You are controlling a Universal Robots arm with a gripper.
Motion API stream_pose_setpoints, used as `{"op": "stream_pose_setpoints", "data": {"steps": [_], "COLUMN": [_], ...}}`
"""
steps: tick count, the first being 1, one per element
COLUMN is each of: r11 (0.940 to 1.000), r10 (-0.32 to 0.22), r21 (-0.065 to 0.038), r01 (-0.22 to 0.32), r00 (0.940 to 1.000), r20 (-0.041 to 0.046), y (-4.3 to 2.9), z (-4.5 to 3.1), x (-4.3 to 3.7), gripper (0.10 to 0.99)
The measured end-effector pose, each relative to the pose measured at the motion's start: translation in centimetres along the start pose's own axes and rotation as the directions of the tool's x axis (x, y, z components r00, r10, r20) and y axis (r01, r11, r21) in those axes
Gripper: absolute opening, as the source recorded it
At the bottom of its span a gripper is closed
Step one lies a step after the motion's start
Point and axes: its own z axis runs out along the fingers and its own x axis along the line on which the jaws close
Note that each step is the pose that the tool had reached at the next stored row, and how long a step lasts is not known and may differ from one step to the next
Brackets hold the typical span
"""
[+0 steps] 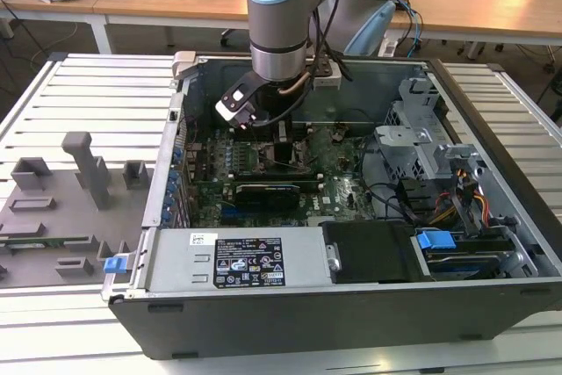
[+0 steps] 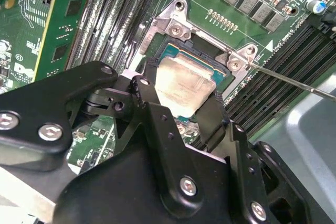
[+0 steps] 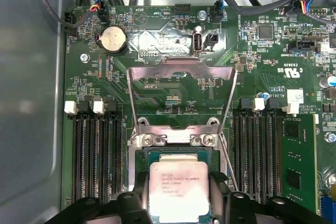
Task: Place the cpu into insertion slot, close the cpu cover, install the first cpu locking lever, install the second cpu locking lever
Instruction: 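Place the cpu into insertion slot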
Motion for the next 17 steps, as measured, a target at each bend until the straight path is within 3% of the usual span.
{"op": "stream_pose_setpoints", "data": {"steps": [1,5,9,17], "r11": [1.0000,1.0000,1.0000,1.0000], "r10": [0.000,0.000,0.000,0.000], "r21": [0.000,0.000,0.000,0.000], "r01": [0.000,0.000,0.000,0.000], "r00": [1.0000,1.0000,1.0000,1.0000], "r20": [0.0000,0.0000,0.0001,0.0001], "y": [0.00,0.01,0.07,0.08], "z": [0.00,-0.13,-0.83,-0.88], "x": [0.00,0.00,0.00,0.00], "gripper": [0.616,0.616,0.616,0.604]}}
